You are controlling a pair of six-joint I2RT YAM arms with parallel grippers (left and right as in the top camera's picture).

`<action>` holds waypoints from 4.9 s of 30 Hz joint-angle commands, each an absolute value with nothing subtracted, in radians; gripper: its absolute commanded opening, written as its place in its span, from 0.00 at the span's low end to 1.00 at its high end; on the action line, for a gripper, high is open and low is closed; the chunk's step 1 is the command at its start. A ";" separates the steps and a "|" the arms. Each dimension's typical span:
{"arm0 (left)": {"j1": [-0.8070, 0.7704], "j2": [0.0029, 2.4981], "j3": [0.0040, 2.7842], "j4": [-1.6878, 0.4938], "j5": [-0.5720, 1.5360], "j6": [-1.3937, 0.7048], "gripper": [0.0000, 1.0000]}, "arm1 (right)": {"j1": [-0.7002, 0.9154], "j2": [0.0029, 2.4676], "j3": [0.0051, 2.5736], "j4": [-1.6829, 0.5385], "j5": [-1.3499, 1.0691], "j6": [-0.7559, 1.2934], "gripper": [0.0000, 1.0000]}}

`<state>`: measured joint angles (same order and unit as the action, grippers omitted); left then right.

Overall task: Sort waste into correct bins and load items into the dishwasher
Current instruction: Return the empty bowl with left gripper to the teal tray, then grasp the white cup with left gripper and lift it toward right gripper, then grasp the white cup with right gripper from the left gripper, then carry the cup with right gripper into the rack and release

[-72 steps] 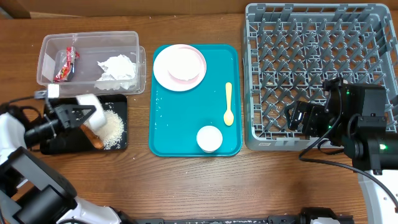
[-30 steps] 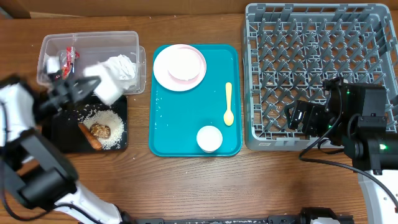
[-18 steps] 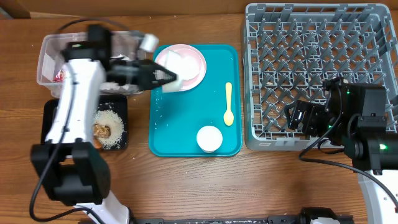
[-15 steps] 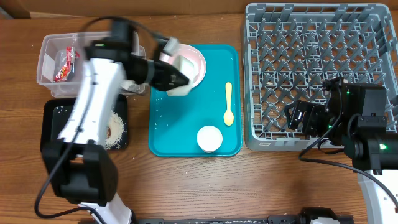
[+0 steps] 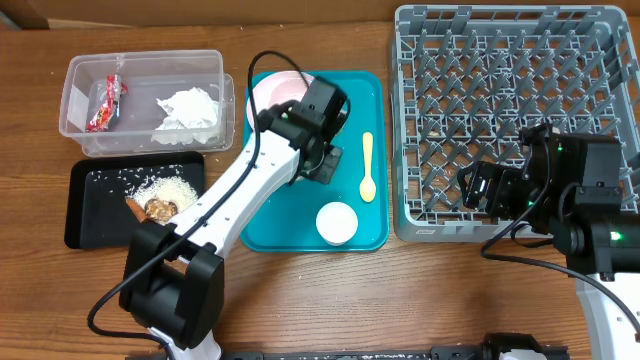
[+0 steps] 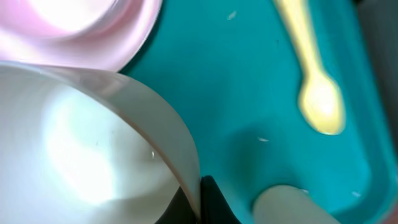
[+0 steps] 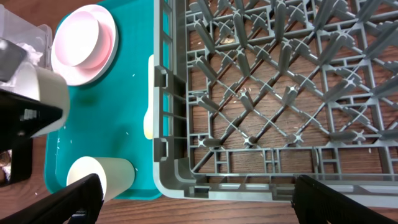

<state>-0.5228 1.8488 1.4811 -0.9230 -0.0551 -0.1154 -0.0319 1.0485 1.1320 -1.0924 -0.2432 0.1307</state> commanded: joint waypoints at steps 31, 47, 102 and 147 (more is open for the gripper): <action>-0.572 1.846 1.615 -1.215 0.124 -0.063 0.52 | -0.028 1.047 1.131 -1.082 -0.237 0.126 1.00; -0.596 1.846 1.439 -1.144 0.124 -0.085 0.34 | -0.028 1.123 1.131 -1.086 -0.250 0.127 1.00; -0.223 1.843 1.610 -0.929 1.581 -0.157 0.04 | 0.292 1.342 1.132 -0.220 -1.078 0.218 0.69; -0.221 1.843 1.610 -0.934 1.425 -0.154 0.27 | -0.065 1.290 1.170 -0.442 -0.966 0.233 0.46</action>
